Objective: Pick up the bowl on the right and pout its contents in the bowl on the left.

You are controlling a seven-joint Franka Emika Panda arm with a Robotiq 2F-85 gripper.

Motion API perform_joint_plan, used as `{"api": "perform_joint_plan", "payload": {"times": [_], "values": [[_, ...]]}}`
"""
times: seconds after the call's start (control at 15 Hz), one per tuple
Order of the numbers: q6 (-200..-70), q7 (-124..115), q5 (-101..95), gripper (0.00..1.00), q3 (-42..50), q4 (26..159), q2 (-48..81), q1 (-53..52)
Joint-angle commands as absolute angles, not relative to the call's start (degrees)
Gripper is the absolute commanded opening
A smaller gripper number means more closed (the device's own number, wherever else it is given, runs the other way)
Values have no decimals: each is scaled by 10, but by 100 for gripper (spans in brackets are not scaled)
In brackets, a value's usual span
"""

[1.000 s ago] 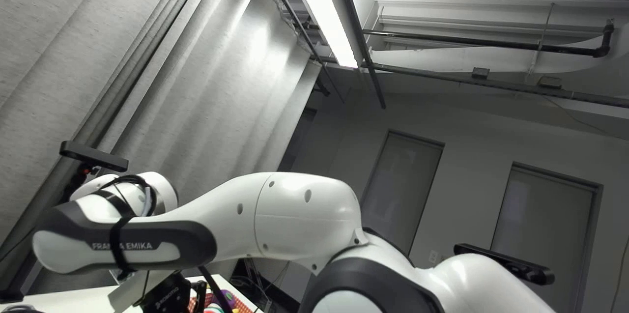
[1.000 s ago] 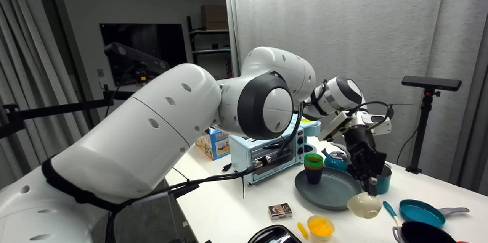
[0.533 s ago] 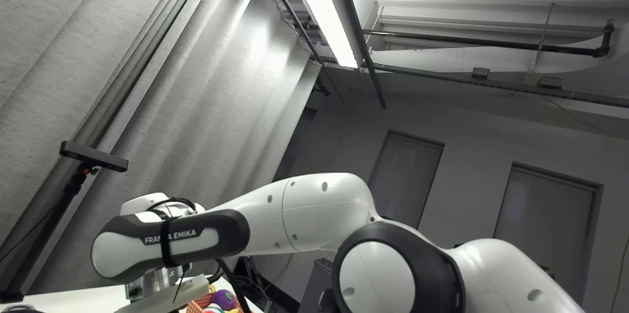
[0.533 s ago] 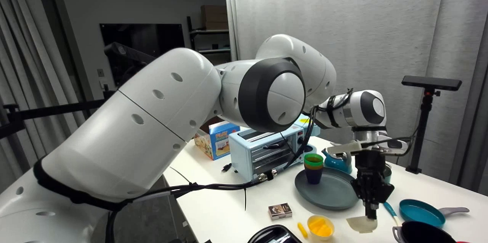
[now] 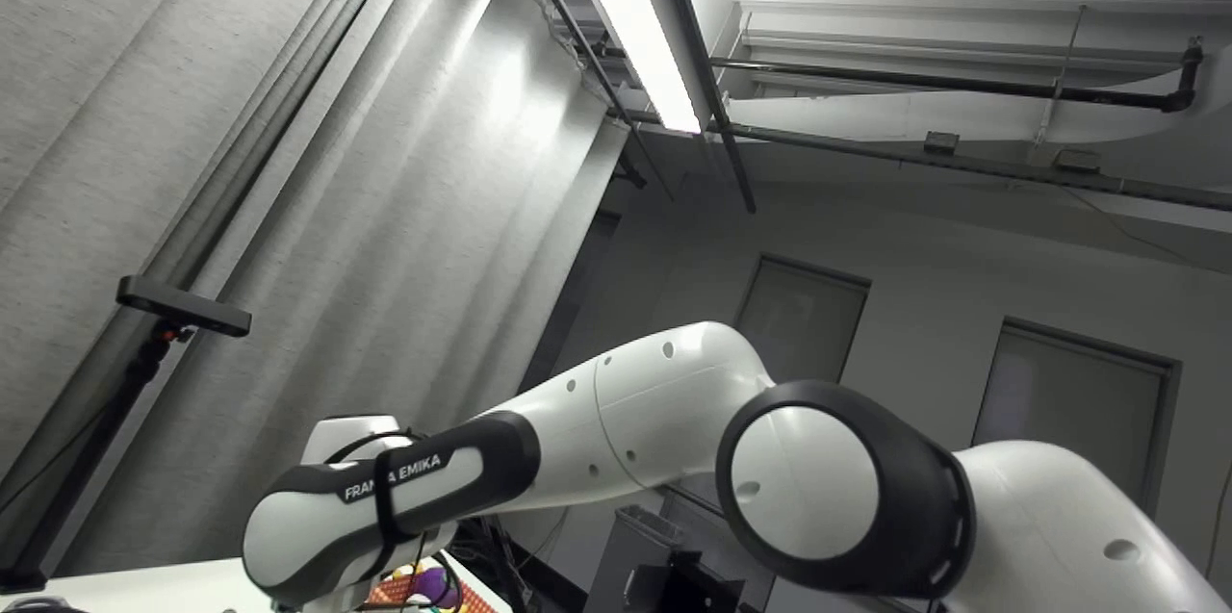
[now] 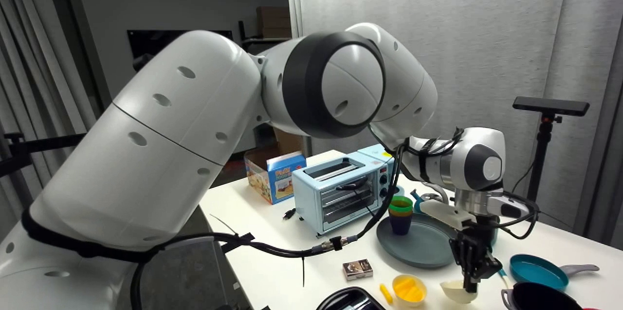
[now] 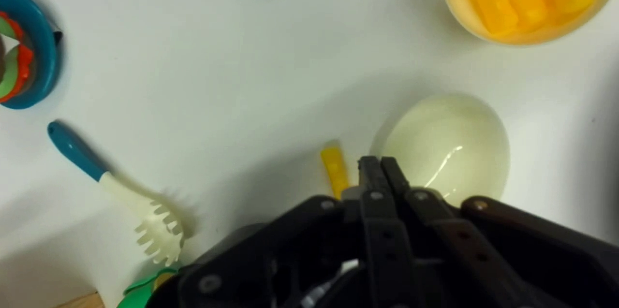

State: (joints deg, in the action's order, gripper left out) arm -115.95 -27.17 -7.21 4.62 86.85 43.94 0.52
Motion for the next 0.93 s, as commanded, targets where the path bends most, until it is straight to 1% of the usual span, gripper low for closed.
{"api": "perform_joint_plan", "payload": {"times": [0.0, 0.47, 0.53, 0.67, 0.73, 0.87], "values": [[-1248, -251, -28, 1, 49, 969, 375, 13], [-1337, -208, 48, 1, 41, 1036, 346, 28], [-1342, -200, 59, 25, 40, 1041, 345, 31], [-1346, -188, 75, 37, 39, 1049, 344, 34], [-1347, -182, 82, 45, 39, 1052, 344, 35], [-1347, -176, 89, 59, 40, 1058, 343, 35]]}}
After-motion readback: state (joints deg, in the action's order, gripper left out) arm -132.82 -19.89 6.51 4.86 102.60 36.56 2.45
